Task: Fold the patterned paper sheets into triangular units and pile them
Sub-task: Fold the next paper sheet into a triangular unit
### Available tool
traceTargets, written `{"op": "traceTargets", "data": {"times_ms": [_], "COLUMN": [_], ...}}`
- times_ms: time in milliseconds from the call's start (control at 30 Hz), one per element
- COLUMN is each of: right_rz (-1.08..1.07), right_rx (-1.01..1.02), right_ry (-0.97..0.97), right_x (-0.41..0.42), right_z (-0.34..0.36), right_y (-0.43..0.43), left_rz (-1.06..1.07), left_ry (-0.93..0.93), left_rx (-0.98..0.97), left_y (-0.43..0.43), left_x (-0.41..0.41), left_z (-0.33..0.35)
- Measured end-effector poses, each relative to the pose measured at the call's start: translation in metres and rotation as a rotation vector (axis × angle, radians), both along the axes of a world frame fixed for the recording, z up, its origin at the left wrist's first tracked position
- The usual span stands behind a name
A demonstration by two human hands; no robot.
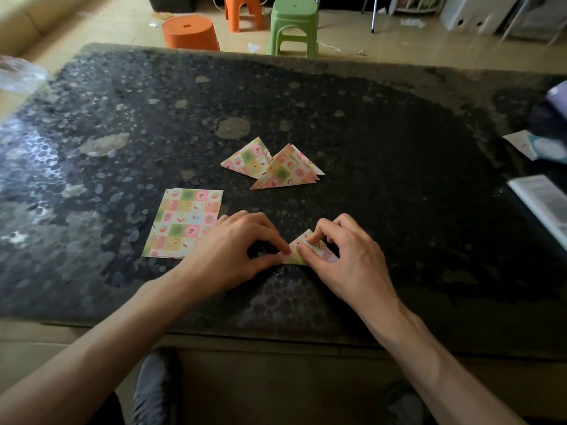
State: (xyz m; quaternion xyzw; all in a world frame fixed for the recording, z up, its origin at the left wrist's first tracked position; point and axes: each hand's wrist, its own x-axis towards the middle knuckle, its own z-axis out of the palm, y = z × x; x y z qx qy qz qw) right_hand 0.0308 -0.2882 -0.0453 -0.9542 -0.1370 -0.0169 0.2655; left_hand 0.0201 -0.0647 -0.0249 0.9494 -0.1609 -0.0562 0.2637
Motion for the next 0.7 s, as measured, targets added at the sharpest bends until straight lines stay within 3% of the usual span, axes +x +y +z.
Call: {"op": "traceTargets", "data": {"times_ms": [167,700], "right_rz": [-0.002,0.003], "right_rx": [0.001,-0.086], "right_ry": [0.004,0.027], "right_x": [0.0,-0.008], "right_z": [-0.001,0.008], "right_y": [0.001,0.011], "left_rz": [0.009,0.039], "left_ry": [-0.053,0.146], "left_rx": [0.036,0.043], "left_y": [0.001,0.008], "left_x": [-0.001,0.004], "left_z": [-0.004,0.006]}}
